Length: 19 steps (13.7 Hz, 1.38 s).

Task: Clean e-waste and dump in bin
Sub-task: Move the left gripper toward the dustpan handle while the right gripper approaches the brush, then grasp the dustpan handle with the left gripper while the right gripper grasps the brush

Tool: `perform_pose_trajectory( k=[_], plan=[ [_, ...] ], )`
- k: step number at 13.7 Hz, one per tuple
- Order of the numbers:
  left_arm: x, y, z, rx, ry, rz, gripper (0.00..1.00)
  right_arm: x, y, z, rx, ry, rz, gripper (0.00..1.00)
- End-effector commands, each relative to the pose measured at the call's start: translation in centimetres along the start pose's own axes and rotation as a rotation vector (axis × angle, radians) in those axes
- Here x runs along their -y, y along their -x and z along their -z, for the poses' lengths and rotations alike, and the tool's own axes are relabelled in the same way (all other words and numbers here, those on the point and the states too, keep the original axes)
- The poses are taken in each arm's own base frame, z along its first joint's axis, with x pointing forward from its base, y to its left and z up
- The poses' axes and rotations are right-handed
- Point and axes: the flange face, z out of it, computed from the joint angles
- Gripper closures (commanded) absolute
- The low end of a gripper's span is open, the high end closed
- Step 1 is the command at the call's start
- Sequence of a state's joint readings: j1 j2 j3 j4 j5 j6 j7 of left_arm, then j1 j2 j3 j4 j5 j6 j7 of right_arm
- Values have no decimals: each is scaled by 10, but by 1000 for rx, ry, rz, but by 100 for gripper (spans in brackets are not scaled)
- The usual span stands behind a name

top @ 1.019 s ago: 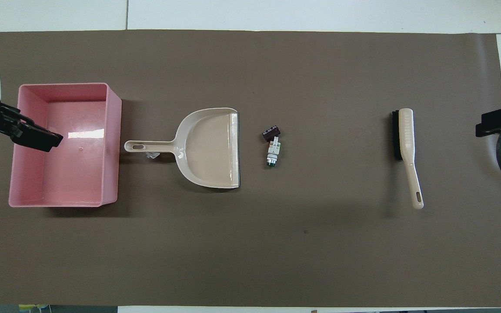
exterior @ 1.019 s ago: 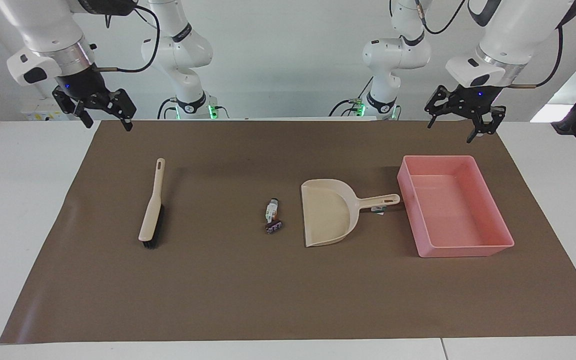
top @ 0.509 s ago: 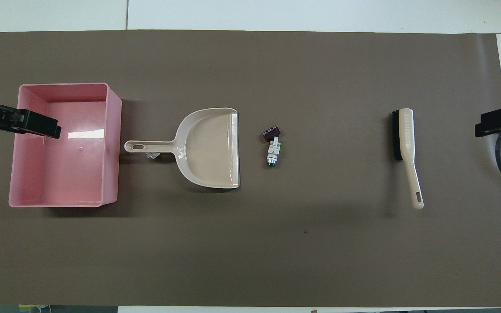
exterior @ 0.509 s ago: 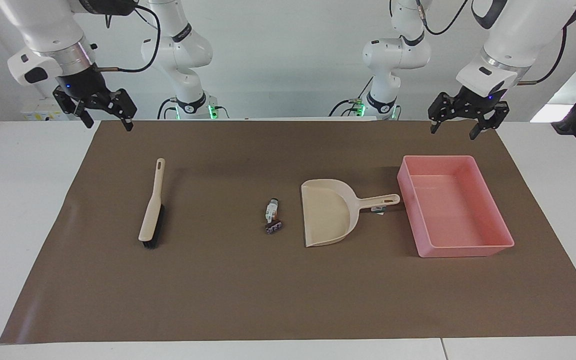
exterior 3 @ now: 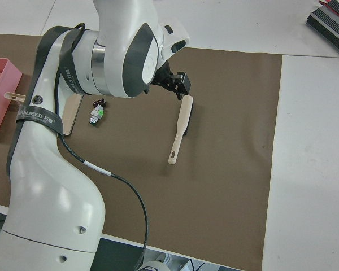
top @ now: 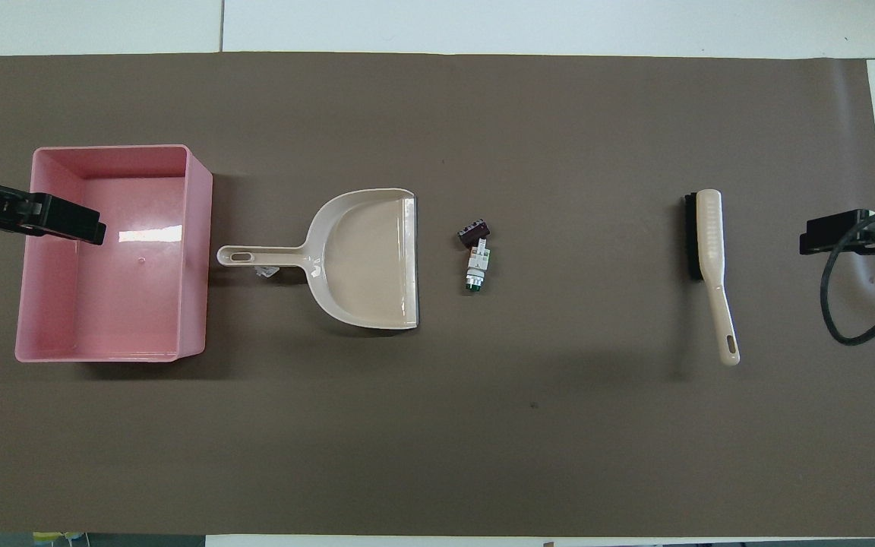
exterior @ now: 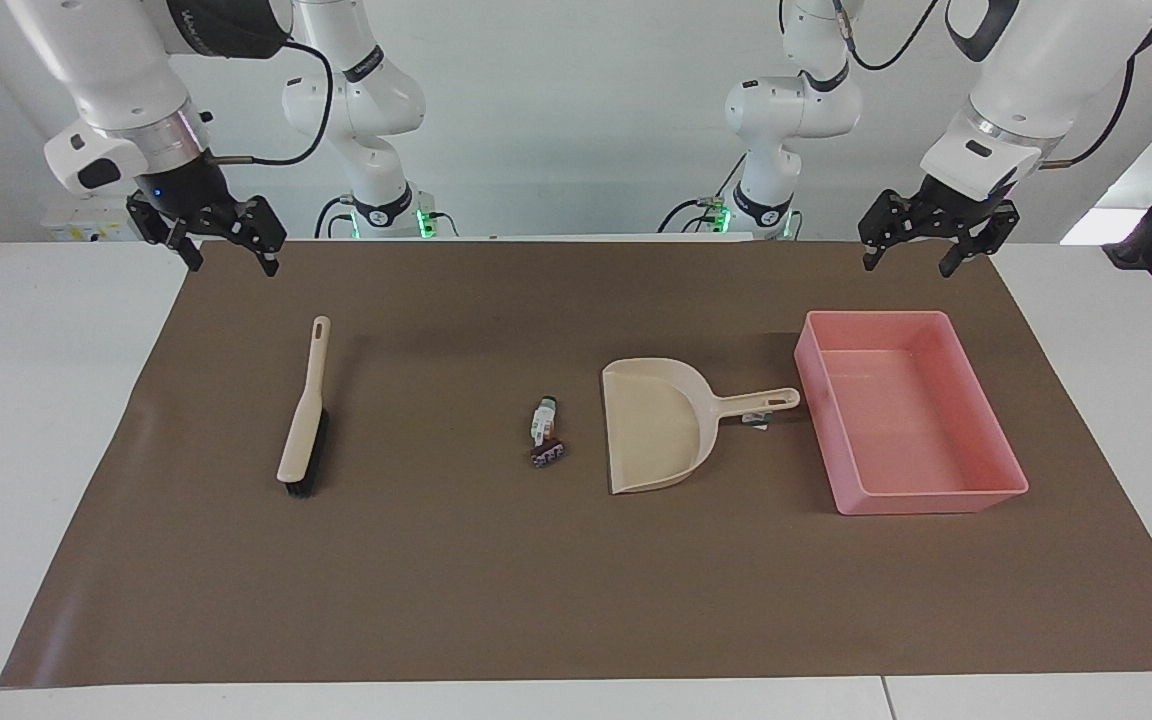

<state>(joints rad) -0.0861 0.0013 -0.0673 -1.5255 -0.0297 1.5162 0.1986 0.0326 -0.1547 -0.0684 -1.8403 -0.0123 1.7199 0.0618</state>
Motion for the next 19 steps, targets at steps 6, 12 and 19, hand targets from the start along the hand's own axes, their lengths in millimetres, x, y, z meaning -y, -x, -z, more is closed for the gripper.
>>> perform_pose_trajectory(
  k=[6, 12, 19],
  plan=[
    [-70, -24, -37, 8, -27, -701, 0, 4, 27, -102, 14, -6, 80, 0],
    [-90, -35, -90, -23, -59, -1065, 2, 9, 33, -166, 56, -4, 161, 0],
    [-110, -51, -199, 43, -47, -1124, 0, -6, 50, -217, 51, -6, 165, 0]
  ],
)
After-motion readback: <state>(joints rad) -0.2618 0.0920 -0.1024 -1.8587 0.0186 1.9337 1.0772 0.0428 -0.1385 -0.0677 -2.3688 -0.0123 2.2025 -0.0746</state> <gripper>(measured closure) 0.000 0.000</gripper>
